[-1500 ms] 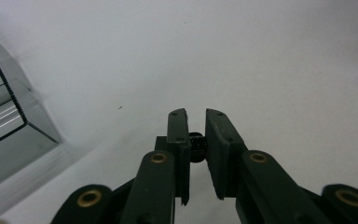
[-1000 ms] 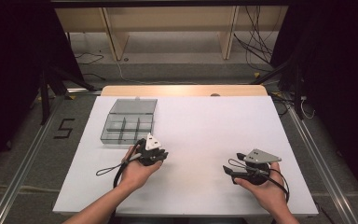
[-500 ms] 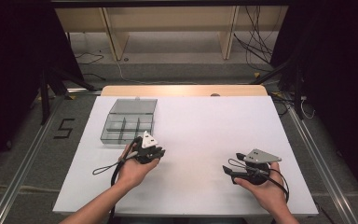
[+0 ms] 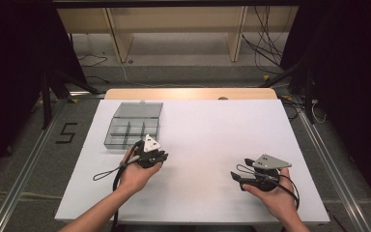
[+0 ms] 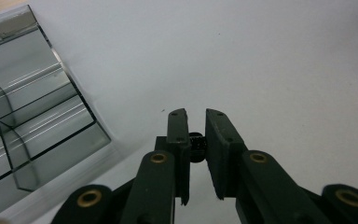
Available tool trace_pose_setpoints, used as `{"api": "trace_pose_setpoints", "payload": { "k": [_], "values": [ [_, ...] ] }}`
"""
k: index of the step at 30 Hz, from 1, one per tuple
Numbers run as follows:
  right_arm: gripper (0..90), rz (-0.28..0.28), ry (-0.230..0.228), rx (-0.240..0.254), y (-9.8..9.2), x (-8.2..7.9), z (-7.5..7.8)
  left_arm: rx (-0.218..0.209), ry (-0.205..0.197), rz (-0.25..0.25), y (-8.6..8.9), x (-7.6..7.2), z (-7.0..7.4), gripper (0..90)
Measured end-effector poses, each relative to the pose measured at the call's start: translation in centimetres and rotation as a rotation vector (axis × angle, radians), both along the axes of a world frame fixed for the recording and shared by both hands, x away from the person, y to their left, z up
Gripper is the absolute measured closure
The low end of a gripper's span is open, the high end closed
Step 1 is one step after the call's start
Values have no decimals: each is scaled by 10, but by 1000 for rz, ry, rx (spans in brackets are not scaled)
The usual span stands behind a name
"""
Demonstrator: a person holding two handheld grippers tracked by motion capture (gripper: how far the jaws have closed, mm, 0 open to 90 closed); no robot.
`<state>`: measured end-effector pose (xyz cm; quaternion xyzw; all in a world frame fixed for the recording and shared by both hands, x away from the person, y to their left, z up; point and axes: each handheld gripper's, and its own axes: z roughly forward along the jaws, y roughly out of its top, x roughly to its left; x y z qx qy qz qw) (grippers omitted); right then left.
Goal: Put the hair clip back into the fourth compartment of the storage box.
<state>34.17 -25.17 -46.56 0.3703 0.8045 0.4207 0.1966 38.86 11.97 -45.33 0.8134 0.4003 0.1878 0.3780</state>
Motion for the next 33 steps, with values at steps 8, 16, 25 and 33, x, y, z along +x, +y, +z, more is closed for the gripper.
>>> {"api": "trace_pose_setpoints", "payload": {
  "k": [8,16,25,33],
  "values": [
    [277,0,1,-2,0,0,0,0,-1,11,5,2,0,796],
    [277,-1,1,-2,0,0,0,3,-5,23,11,4,2,796],
    [277,-2,0,-4,0,0,0,1,-14,39,16,6,4,796],
    [277,-2,1,-5,0,0,-1,-1,-16,50,20,7,5,795]
  ]
}}
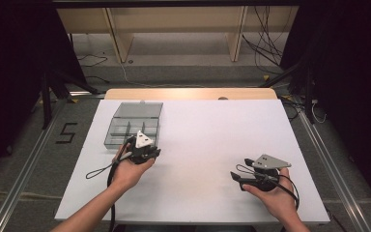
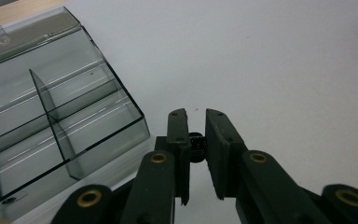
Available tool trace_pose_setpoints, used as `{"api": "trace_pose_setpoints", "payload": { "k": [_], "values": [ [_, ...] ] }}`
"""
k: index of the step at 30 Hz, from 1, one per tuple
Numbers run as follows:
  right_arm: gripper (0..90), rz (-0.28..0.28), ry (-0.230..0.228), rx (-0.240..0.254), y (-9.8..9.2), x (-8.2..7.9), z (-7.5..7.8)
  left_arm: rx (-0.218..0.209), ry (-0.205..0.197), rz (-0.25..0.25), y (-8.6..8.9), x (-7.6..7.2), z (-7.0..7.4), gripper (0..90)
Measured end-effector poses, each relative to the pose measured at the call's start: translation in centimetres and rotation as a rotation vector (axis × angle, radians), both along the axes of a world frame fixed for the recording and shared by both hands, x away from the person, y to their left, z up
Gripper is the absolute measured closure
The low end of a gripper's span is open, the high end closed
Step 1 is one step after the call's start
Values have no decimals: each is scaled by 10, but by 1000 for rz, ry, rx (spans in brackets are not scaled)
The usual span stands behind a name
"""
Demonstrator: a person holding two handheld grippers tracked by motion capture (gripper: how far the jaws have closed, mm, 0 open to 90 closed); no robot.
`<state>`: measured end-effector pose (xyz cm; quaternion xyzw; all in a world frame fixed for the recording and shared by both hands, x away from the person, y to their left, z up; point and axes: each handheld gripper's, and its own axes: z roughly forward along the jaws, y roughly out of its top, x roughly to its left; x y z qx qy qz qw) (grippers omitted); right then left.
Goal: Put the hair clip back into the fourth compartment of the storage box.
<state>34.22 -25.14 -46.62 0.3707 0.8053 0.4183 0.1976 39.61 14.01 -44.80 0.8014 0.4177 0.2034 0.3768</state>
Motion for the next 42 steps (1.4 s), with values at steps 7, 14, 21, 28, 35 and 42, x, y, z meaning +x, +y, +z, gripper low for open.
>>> {"api": "trace_pose_setpoints", "payload": {
  "k": [7,14,21,28,35,42],
  "values": [
    [277,1,1,-2,0,0,0,1,-3,5,3,1,1,795],
    [277,1,1,-1,0,0,0,3,-4,14,8,2,2,795],
    [278,2,4,-1,1,0,-1,-5,-10,37,15,4,4,795],
    [277,1,4,1,1,0,-1,1,-12,54,23,7,6,795],
    [277,-1,2,-1,0,0,0,0,-16,71,30,10,6,795],
    [277,0,3,-1,0,0,-1,13,-10,94,38,15,5,795]
  ]
}}
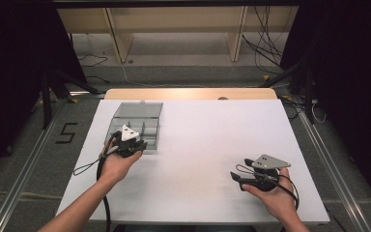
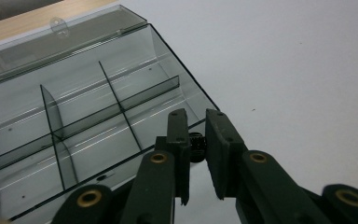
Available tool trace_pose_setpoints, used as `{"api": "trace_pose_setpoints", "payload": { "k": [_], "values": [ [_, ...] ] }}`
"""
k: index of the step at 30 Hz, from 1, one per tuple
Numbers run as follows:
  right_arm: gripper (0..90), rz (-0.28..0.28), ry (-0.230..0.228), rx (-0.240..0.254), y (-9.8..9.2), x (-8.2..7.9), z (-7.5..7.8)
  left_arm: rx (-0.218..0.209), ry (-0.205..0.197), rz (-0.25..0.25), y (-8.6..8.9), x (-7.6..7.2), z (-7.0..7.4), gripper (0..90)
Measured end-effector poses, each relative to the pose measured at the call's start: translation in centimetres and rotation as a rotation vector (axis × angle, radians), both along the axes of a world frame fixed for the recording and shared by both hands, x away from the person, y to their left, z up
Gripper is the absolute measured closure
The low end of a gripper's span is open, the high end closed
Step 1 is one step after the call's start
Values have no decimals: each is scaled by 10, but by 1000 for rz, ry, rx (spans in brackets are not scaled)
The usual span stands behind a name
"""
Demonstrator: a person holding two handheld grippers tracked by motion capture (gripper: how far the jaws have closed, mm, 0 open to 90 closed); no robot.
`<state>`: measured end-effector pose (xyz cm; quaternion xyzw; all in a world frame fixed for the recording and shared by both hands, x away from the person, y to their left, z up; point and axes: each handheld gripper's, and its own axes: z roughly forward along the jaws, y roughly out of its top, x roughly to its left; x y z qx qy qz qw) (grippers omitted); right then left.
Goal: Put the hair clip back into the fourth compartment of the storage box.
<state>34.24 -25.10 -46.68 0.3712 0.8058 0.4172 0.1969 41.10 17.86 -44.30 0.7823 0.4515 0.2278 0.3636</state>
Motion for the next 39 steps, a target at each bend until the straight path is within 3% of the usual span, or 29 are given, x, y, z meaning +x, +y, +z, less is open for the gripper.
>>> {"api": "trace_pose_setpoints", "payload": {
  "k": [39],
  "values": [
    [277,-3,1,0,0,0,0,13,-8,68,26,16,4,795]
  ]
}}
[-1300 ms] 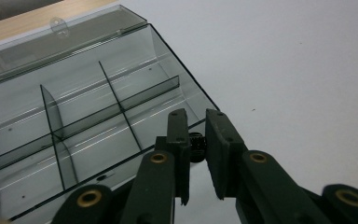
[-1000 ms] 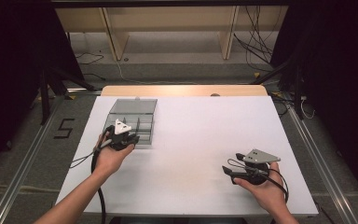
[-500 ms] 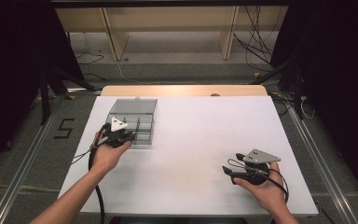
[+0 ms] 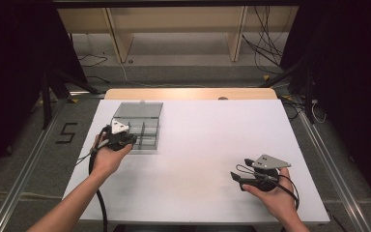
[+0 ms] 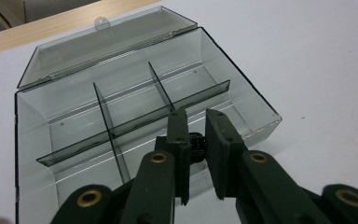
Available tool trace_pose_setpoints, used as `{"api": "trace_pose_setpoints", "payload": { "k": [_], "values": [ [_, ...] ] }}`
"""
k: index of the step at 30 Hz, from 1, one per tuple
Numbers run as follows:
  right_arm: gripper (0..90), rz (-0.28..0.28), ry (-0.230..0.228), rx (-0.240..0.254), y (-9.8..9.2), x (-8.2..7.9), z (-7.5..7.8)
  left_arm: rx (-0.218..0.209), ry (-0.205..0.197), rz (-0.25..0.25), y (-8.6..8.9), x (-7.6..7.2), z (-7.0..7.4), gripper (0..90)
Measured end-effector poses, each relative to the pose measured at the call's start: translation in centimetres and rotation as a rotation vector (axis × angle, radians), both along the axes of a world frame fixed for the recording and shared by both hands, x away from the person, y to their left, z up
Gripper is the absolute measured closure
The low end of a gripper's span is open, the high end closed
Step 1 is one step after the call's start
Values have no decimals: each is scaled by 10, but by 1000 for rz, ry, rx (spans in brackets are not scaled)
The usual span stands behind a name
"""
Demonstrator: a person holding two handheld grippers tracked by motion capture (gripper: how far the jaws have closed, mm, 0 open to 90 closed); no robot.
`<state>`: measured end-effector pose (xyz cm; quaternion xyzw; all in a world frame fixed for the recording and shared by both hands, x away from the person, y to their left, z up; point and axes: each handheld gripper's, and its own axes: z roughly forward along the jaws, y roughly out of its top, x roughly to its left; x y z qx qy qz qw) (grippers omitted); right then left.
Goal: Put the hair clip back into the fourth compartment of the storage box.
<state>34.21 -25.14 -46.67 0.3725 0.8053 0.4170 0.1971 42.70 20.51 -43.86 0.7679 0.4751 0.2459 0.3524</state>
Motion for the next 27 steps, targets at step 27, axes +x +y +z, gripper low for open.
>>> {"api": "trace_pose_setpoints", "payload": {
  "k": [27],
  "values": [
    [277,0,0,1,0,0,0,8,5,61,21,10,-2,795]
  ]
}}
